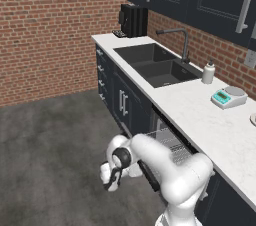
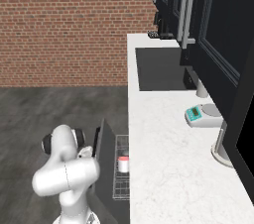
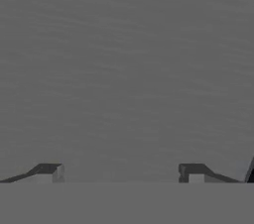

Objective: Pick up the cup and bowl from the counter, place them in the dishwasher, and close the dishwasher door.

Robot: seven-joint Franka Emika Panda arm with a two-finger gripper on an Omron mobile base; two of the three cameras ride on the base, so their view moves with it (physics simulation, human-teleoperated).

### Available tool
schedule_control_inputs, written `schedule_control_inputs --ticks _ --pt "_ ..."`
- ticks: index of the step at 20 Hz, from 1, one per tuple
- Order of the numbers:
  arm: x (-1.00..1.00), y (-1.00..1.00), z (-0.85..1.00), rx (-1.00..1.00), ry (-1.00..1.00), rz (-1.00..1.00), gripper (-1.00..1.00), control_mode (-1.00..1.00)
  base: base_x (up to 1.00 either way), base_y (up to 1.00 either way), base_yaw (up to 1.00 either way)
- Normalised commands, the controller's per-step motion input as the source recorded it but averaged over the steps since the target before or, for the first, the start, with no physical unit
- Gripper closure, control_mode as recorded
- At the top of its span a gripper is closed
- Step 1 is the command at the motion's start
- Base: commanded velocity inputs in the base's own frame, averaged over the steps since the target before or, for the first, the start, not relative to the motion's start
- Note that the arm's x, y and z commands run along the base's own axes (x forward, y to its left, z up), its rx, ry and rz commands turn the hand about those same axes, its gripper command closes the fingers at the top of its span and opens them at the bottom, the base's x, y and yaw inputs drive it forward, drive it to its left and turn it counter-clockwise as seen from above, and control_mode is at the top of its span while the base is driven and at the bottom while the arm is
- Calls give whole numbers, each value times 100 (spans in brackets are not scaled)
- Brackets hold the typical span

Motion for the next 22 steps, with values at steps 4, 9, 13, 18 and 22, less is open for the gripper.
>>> schedule_control_inputs --ticks 4,9,13,18,22 --pt "0 -100 0 -11 0 0 -100 -100 0 0 0" --pt "0 -100 0 -11 -2 0 -100 -100 0 0 0" --pt "0 -100 0 -9 -5 0 -100 -100 0 0 0" --pt "0 -100 0 -5 -1 -1 -100 -100 0 0 0" --pt "2 -100 0 -1 0 0 -100 -100 0 0 0"
